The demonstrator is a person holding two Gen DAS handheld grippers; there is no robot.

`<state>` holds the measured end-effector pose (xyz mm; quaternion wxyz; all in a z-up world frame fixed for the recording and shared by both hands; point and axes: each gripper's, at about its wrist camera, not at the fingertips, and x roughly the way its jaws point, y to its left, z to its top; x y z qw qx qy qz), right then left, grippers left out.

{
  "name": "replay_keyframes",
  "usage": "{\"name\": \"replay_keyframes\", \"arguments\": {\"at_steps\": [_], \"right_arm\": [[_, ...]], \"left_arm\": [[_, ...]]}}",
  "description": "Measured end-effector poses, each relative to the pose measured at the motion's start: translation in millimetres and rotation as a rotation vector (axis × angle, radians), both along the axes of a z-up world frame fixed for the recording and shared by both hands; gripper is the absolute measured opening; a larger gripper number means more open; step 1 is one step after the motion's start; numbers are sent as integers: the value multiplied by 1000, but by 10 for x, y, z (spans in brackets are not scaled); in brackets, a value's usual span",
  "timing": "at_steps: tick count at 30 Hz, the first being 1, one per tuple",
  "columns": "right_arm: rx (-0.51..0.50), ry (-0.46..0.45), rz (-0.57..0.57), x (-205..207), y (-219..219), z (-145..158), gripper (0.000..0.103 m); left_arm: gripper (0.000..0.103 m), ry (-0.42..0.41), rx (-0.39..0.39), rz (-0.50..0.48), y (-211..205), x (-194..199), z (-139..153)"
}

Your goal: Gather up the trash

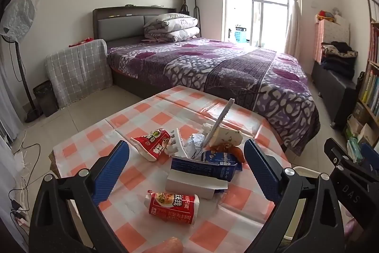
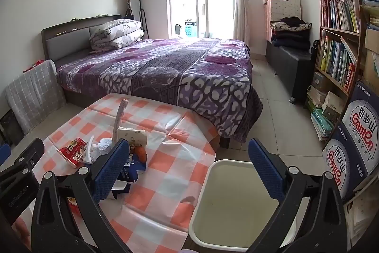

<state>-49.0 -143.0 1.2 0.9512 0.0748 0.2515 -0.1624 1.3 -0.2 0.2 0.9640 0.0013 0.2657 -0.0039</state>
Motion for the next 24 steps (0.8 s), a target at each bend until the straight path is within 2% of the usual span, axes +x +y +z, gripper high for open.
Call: {"name": "replay_keyframes", "arguments": {"at_steps": [2, 12, 24], "right_arm": [[-1, -1, 1, -12, -1, 1, 96], [11, 20, 1, -2, -41, -41, 96], [21, 30, 2, 35, -26, -101, 96]], "left_arm": [[94, -24, 5, -3, -8, -21, 7], [95, -20, 5, -7, -56, -86, -24], [95, 8, -11, -1, 12, 18, -51]]}}
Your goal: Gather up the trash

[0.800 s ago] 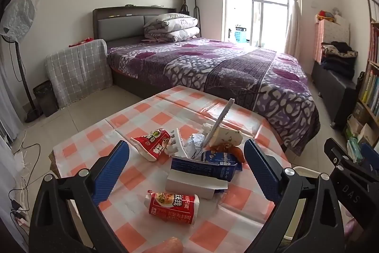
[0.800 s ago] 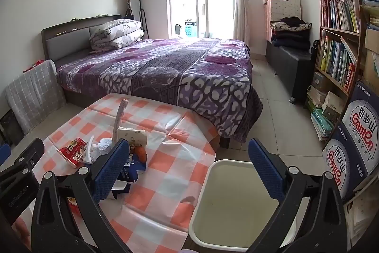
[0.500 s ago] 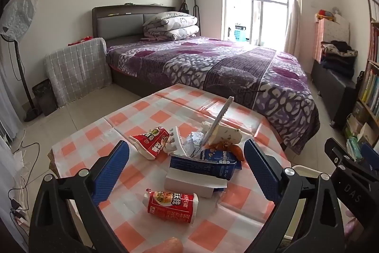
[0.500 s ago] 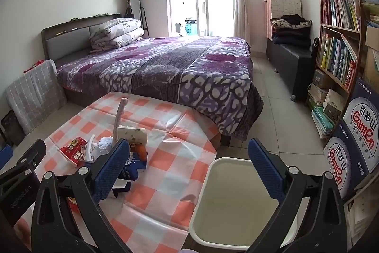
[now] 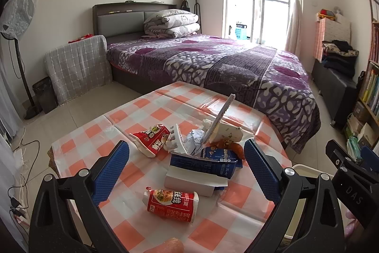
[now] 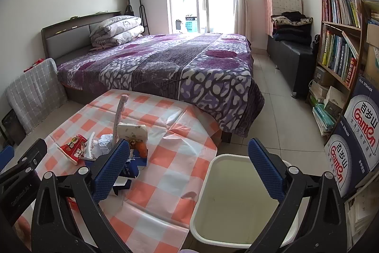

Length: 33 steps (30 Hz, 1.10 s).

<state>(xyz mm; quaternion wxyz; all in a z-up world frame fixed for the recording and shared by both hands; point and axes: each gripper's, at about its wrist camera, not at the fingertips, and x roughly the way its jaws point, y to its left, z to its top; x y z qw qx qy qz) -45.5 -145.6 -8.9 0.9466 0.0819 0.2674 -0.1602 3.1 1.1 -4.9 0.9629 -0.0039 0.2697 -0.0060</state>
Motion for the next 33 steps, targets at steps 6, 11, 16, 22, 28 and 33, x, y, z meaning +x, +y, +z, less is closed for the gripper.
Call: {"name": "replay_keyframes", "arguments": {"at_steps": [6, 11, 16, 22, 28, 33], "right_arm": [[5, 4, 2, 3, 10, -7, 96], [6, 6, 0, 11, 9, -8, 96], [7, 6, 1, 14, 9, -20, 96], [11, 7, -1, 18, 0, -25, 96], [14, 9, 0, 23, 2, -43, 96], [15, 10, 1, 25, -11, -33, 96]], "left_arm": [[95, 0, 2, -1, 0, -6, -14], [94, 0, 2, 0, 3, -9, -25], [94, 2, 1, -1, 5, -8, -28], [95, 2, 1, 0, 10, -8, -34], [95, 5, 2, 2, 24, -3, -69], [95, 6, 3, 2, 29, -4, -85]]}}
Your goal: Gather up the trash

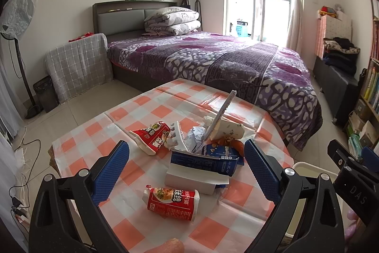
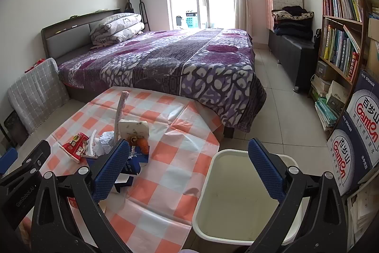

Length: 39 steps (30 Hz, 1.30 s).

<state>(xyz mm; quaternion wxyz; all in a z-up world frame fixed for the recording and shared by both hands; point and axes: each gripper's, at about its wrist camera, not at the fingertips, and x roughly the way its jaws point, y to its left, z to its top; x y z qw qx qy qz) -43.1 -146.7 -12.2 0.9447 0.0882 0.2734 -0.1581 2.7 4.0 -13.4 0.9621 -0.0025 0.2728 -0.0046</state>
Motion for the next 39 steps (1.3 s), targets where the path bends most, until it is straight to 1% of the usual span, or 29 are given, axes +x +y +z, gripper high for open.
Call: {"name": "replay_keyframes", "arguments": {"at_steps": [19, 26, 39], "right_arm": [[6, 4, -1, 11, -17, 4, 96], [5, 7, 0, 6, 26, -53, 96], [7, 13, 1, 20, 24, -53, 96]], "left_arm": [[95, 4, 1, -1, 1, 3, 0], [95, 3, 2, -1, -5, 5, 4], [95, 15, -2, -3, 44, -6, -57]]}}
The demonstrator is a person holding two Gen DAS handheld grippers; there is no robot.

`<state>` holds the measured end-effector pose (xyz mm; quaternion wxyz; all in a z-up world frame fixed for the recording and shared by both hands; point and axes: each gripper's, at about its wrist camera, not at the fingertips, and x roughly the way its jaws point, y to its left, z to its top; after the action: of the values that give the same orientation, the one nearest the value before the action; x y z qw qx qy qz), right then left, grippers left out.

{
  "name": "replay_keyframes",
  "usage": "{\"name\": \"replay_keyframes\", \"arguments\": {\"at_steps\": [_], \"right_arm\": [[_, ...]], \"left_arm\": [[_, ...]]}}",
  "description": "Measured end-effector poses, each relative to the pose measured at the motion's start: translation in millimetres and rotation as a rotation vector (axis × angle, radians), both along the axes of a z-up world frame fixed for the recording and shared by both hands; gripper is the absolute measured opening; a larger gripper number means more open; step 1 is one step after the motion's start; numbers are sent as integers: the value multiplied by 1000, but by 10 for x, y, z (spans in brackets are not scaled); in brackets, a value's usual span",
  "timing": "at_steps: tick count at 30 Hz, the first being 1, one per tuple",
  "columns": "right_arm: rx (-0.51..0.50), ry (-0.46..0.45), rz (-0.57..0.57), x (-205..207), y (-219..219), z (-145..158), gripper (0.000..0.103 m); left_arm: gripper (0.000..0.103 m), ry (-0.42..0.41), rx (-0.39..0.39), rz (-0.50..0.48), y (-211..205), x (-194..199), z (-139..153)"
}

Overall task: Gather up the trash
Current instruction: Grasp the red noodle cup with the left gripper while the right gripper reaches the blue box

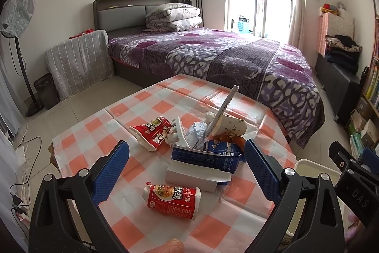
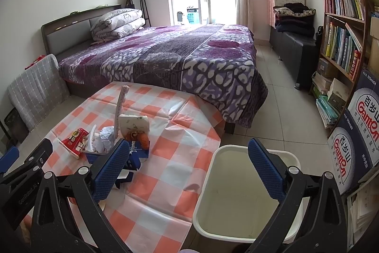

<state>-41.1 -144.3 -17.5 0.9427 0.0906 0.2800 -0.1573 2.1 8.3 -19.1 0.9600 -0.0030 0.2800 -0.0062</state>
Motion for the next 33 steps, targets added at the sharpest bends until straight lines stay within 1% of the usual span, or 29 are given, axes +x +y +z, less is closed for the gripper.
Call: {"name": "replay_keyframes", "arguments": {"at_steps": [3, 7, 8, 10, 12, 14, 16, 17, 18, 19, 20, 21, 22, 25, 27, 28, 30, 32, 33], "right_arm": [[28, 41, -1, -1, 59, -117, 96], [148, 131, -7, 128, -61, -89, 96], [178, 145, -10, 171, -97, -62, 96], [228, 169, -15, 256, -142, -2, 96], [282, 197, -3, 373, -192, 12, 96], [340, 230, -3, 486, -260, -56, 96], [390, 271, -13, 547, -308, -244, 96], [416, 298, -25, 574, -354, -353, 96], [445, 335, -46, 586, -383, -461, 96], [491, 383, -64, 605, -411, -565, 96], [559, 409, -61, 622, -444, -637, 96], [617, 413, -53, 648, -487, -676, 96], [634, 417, -59, 658, -490, -682, 96], [584, 406, -66, 619, -399, -611, 96], [580, 397, -57, 656, -386, -592, 96], [577, 395, -53, 655, -364, -583, 96], [565, 401, -43, 718, -361, -612, 96], [545, 418, -26, 769, -322, -654, 96], [534, 426, -18, 811, -320, -677, 96]], "left_arm": [[95, 51, -36, 2, 123, 72, -22], [94, 187, -49, -8, 326, 357, -145], [94, 234, -54, -18, 339, 460, -172], [94, 356, -73, -62, 426, 590, -329], [94, 477, -111, -85, 484, 686, -510], [94, 608, -143, -116, 486, 723, -732], [94, 720, -160, -134, 411, 754, -942], [94, 762, -170, -127, 391, 764, -1026], [94, 796, -204, -104, 416, 752, -1114], [94, 827, -273, -65, 480, 740, -1188], [94, 856, -351, -23, 560, 742, -1238], [94, 875, -433, 32, 657, 718, -1297], [94, 880, -504, 91, 751, 688, -1329], [94, 866, -662, 230, 944, 609, -1378], [94, 868, -741, 295, 994, 590, -1424], [94, 871, -763, 324, 1001, 588, -1467], [94, 897, -779, 359, 985, 593, -1544], [94, 897, -770, 390, 987, 601, -1560], [94, 884, -755, 391, 983, 592, -1522]]}}
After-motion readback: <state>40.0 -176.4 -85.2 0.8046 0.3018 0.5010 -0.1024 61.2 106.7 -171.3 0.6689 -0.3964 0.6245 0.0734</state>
